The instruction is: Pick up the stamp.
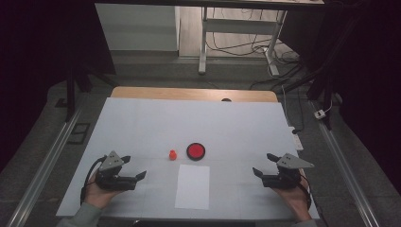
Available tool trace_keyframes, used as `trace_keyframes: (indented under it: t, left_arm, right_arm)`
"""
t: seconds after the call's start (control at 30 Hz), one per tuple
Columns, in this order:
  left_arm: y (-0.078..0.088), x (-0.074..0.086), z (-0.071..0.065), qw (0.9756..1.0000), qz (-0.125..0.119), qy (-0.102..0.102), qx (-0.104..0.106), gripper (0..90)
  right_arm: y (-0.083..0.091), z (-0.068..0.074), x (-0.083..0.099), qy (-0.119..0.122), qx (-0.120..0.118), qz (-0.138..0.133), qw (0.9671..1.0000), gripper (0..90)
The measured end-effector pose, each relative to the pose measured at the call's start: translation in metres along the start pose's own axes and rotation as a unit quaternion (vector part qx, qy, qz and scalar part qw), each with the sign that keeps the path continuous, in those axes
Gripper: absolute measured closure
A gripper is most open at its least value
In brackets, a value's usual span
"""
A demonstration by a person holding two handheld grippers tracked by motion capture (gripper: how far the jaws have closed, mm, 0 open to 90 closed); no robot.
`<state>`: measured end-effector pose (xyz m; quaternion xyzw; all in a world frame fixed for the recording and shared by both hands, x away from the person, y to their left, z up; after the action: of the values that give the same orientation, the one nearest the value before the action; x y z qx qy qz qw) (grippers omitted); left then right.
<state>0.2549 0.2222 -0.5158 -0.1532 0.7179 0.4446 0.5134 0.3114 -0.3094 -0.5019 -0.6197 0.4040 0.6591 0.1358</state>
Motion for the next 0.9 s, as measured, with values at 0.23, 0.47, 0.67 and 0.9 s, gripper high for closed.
trace_keyframes:
  t: [0.23, 0.47, 0.67, 0.9]
  left_arm:
    - [-0.001, 0.000, 0.000, 1.0000, -0.001, -0.002, -0.001, 15.1]
    - [0.000, -0.001, -0.003, 1.0000, -0.003, -0.008, 0.002, 15.5]
    - [0.001, -0.004, -0.004, 0.9999, -0.006, -0.015, 0.004, 15.7]
    - [-0.001, -0.013, -0.005, 0.9996, -0.014, -0.022, 0.008, 16.2]
  right_arm:
    - [0.002, 0.001, -0.001, 0.001, -0.001, -0.007, 1.0000, 22.9]
    - [0.003, 0.006, -0.001, 0.008, -0.005, -0.002, 1.0000, 25.2]
    - [0.004, 0.009, -0.004, 0.014, -0.009, -0.005, 0.9999, 26.7]
    - [0.000, 0.011, -0.005, 0.015, -0.015, -0.006, 0.9998, 26.9]
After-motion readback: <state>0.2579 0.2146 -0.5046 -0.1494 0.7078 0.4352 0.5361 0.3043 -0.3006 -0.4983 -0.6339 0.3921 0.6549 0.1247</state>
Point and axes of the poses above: each handheld gripper's, and its own axes: y roughly backward along the jaws, x roughly out of its underside, z roughly to its left, the point moved 1 cm from there along -y, roughly forward along the jaws, and after that the axes turned 8 degrees about -z, right-handed, at the moved point
